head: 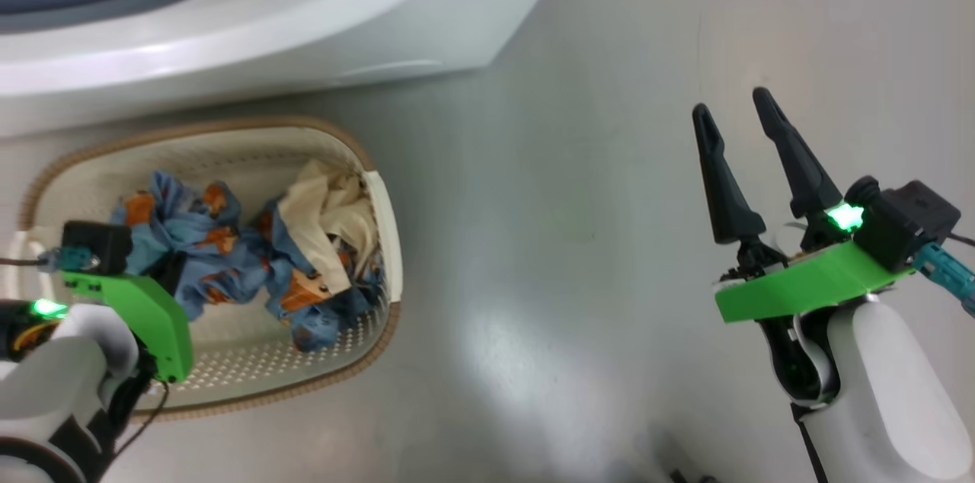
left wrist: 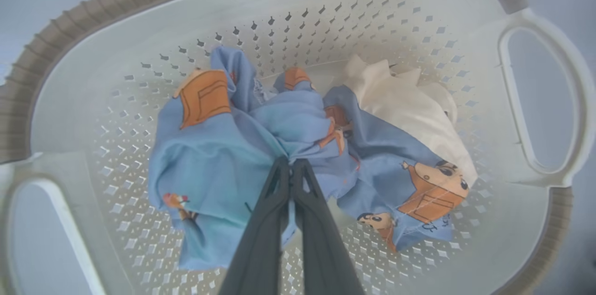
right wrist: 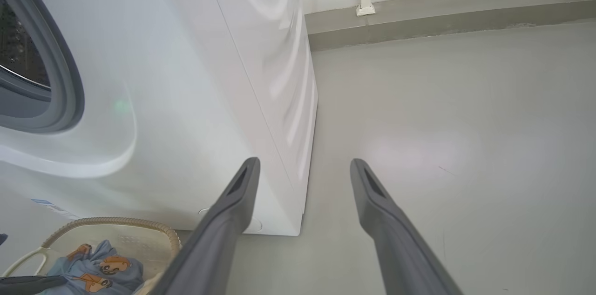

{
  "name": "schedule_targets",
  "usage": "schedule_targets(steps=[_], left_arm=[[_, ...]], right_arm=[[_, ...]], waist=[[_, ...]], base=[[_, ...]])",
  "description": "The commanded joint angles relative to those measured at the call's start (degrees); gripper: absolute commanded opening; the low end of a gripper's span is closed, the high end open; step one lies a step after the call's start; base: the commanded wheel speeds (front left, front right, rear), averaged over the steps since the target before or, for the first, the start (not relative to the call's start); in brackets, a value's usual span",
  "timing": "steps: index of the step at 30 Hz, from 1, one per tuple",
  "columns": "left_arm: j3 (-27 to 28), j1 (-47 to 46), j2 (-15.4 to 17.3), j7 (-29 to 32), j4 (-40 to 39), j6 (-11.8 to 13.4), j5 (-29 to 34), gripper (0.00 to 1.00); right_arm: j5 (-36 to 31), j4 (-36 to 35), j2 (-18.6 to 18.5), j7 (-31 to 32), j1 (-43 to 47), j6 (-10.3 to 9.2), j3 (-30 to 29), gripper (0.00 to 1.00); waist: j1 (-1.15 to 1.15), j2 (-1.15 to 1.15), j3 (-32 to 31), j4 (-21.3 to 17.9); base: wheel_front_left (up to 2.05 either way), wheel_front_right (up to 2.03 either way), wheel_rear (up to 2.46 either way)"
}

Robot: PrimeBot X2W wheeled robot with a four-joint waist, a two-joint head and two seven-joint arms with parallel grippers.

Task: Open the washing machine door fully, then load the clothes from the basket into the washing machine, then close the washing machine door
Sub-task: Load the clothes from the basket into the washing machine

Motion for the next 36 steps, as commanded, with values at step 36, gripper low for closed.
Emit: schedule_targets(steps=[36], left_arm=[[50.12, 26.61, -3.38, -1.0, -24.05, 0.83, 32.45, 0.0]], right_arm=[[2.44, 2.02, -5.44, -0.68, 16.15, 0.17, -1.45, 1.0]], waist=[[0.0, 0.0, -26.38, 6.12]], base=[[0.0, 0.0, 0.0]])
